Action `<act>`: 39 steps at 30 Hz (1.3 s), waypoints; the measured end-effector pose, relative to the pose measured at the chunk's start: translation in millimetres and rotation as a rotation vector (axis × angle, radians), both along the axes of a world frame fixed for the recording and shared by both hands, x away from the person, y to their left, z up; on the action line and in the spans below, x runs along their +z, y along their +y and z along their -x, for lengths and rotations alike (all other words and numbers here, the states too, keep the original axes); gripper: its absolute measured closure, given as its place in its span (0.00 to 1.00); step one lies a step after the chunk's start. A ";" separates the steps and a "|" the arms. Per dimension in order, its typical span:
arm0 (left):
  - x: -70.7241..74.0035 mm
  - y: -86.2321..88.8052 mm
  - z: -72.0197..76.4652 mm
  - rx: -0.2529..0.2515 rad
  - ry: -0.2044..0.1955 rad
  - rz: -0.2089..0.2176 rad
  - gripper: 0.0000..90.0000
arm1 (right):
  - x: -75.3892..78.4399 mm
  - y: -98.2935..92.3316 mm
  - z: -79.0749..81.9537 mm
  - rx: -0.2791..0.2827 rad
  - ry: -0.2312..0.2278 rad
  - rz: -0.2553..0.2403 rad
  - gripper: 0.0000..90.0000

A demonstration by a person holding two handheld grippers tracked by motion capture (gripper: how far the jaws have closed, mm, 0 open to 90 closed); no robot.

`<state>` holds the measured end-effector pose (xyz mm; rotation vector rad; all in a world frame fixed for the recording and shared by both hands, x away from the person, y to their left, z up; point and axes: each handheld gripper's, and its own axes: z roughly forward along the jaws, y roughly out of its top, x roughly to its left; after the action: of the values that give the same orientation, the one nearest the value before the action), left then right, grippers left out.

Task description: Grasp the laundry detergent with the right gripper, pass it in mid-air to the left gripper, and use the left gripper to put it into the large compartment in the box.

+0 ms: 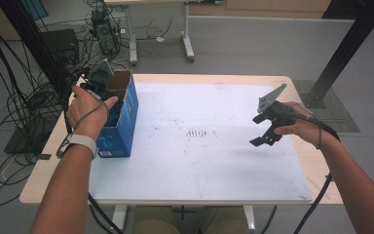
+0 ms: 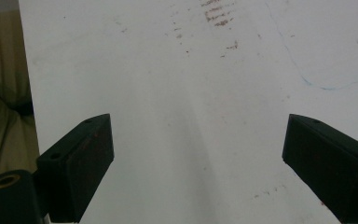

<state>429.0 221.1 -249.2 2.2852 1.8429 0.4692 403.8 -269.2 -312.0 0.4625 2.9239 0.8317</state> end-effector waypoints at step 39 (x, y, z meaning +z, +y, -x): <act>59.3 -67.8 15.7 -0.356 -0.126 0.051 0.10 | 9.5 -5.7 7.6 -0.018 -0.017 0.005 0.10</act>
<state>413.3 153.3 -189.9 2.4152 1.3356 0.4886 396.2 -274.9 -302.5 0.4780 2.9012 0.8221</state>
